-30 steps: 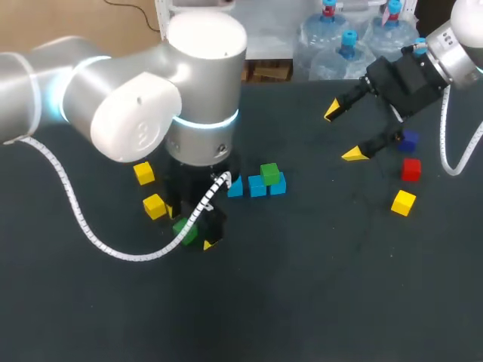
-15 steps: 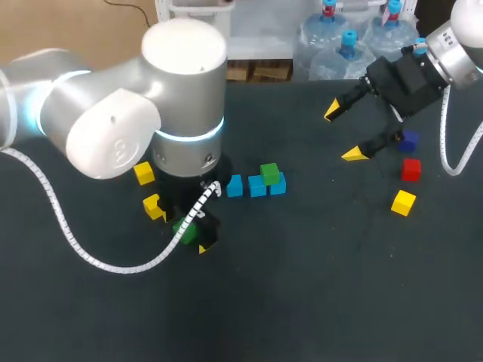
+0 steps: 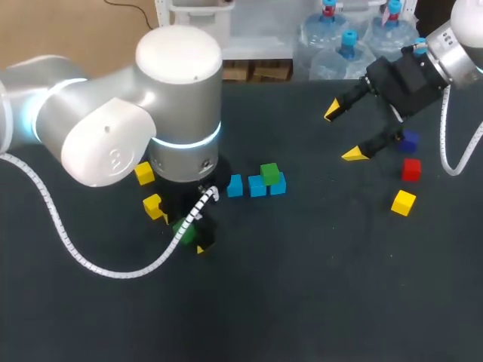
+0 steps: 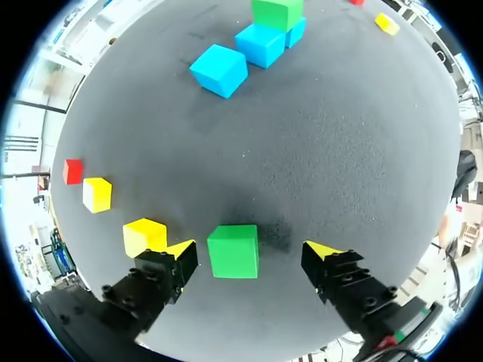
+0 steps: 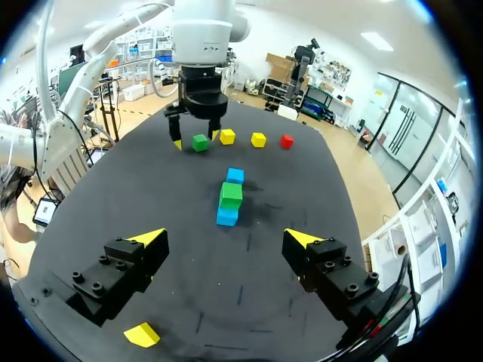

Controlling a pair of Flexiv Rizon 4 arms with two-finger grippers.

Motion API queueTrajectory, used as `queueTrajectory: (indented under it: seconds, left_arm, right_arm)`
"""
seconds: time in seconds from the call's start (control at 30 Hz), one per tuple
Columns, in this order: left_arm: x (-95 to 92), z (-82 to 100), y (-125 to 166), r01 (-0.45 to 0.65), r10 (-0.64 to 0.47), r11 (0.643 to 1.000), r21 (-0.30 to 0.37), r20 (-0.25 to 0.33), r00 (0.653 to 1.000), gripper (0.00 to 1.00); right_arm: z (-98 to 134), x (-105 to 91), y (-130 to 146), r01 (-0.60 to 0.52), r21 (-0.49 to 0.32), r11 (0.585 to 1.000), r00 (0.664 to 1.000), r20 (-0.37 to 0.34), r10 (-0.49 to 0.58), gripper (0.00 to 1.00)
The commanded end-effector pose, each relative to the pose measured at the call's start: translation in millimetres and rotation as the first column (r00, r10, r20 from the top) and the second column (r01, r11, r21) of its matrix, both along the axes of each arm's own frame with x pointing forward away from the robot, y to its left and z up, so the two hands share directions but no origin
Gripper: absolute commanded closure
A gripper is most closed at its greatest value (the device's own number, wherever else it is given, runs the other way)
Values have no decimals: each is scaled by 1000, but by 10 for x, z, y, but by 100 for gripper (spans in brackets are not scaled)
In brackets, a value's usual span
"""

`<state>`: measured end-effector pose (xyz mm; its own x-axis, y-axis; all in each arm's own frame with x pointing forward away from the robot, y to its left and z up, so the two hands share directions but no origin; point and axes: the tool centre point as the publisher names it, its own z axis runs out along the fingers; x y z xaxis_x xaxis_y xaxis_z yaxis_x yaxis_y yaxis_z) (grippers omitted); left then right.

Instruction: Place the blue cubes, place green cubes on the blue cubes, place the yellow cubes on the green cubes, then place the red cubes on the yellow cubes, and place purple cube on the red cubes.

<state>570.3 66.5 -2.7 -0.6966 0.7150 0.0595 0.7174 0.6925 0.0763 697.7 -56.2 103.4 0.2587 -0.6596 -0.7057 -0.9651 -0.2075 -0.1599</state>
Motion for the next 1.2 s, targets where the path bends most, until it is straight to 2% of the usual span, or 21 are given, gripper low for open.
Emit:
queueTrajectory:
  seconds: [0.03, 0.07, 0.13, 0.2, 0.57, 0.63, 0.7, 0.8, 1.07, 1.2]
  left_arm:
    - [24, -2, -3, 7, -7, 1000, -1, -3, 1000, 39]
    - [25, -2, -3, 8, -8, 1000, 0, -4, 1000, 54]
    - [26, -5, -2, 10, -10, 1000, 0, -5, 1000, 68]
    - [26, -19, 4, 11, -11, 1000, -1, -11, 1000, 100]
    - [24, -62, 10, 31, -31, 1000, 0, -30, 999, 100]
    - [46, -58, 24, 65, -66, 998, -23, -34, 997, 100]
    - [127, -52, 30, 163, -166, 983, -84, -29, 986, 100]
    - [294, -3, 17, 260, -265, 959, -114, -30, 964, 100]
    - [799, 328, -79, 384, -385, 923, -26, -62, 921, 100]
    - [1015, 527, -234, 448, -443, 893, 42, -83, 893, 100]
  right_arm:
    - [-4, -1, 1, 0, 1, 1000, 1000, 1, 0, 0]
    - [-4, -1, 1, 0, 1, 1000, 1000, 1, 0, 0]
    - [-4, -1, 1, 0, 1, 1000, 1000, 1, 0, 0]
    - [-4, -1, 1, 0, 1, 1000, 1000, 1, 0, 0]
    - [-4, -1, 1, 0, 1, 1000, 1000, 1, 0, 0]
    - [-4, -1, 1, 0, 1, 1000, 1000, 1, 0, 0]
    - [-4, -1, 1, 0, 1, 1000, 1000, 1, 0, 0]
    - [-4, -1, 1, 0, 1, 1000, 1000, 1, 0, 0]
    - [-4, -1, 1, 0, 1, 1000, 1000, 1, 0, 0]
    - [-4, -1, 1, 0, 1, 1000, 1000, 1, 0, 0]
